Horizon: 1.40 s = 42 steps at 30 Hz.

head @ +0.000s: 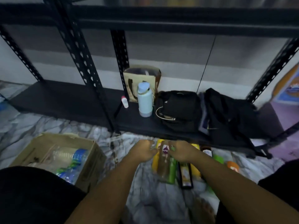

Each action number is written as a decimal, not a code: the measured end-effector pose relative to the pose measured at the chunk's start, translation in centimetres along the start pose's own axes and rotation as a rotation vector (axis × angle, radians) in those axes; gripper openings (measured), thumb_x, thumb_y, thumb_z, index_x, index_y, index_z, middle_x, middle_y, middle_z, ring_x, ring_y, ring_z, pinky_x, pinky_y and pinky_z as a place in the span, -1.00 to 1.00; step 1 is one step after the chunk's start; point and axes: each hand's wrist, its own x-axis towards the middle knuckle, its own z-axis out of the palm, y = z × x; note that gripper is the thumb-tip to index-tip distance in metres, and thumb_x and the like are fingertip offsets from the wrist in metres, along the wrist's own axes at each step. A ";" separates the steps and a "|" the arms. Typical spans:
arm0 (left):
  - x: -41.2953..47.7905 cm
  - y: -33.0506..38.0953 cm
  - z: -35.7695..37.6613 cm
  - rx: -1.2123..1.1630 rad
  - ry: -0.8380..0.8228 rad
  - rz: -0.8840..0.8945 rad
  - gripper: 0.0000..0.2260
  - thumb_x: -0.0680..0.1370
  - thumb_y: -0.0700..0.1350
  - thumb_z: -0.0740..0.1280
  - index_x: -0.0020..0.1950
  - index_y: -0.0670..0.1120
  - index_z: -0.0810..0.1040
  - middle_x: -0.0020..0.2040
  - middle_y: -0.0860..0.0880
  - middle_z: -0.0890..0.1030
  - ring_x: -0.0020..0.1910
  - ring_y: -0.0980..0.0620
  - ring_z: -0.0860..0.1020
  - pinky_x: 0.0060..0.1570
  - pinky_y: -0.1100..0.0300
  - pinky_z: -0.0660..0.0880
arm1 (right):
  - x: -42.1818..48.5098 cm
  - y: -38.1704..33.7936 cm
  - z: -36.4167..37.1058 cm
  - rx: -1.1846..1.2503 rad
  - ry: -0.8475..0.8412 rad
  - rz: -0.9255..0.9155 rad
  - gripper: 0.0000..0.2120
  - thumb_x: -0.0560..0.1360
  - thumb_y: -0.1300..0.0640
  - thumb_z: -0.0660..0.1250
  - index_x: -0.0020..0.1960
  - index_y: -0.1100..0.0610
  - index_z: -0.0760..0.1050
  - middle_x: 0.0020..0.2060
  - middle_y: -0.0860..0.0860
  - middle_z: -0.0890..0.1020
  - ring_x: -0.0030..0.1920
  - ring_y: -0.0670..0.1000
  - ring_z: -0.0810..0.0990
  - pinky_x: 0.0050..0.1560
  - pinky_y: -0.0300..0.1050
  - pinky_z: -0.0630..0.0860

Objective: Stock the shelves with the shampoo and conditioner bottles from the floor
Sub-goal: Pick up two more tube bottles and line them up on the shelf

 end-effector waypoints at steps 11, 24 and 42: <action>9.0 -5.9 8.3 -0.158 -0.129 -0.164 -0.59 0.64 0.03 0.35 0.42 -0.15 0.53 0.37 -0.14 0.57 0.37 -0.11 0.51 0.18 0.20 0.41 | 8.8 5.9 8.8 0.418 -0.008 0.245 -0.60 0.58 -0.03 0.36 0.38 0.06 0.50 0.12 0.10 0.68 0.13 0.12 0.63 0.14 -0.05 0.55; 20.4 -8.9 12.3 -0.498 -0.151 -0.244 -0.86 0.54 -0.07 0.43 0.08 0.01 0.62 0.04 -0.01 0.68 0.06 -0.04 0.65 0.06 0.13 0.58 | 20.4 8.2 12.2 0.444 0.019 0.345 -0.42 0.44 -0.20 0.46 0.36 0.02 0.43 0.23 0.13 0.52 0.08 0.09 0.60 0.02 -0.22 0.49; 14.5 -9.1 6.3 -0.607 -0.113 -0.260 -0.54 0.58 -0.31 0.40 0.34 0.02 0.29 0.09 -0.10 0.58 0.03 -0.05 0.61 0.06 -0.07 0.63 | 15.9 5.8 9.9 0.447 0.046 0.182 -0.50 0.42 -0.08 0.55 0.21 -0.02 0.37 0.02 -0.01 0.57 0.02 0.02 0.57 -0.05 -0.11 0.47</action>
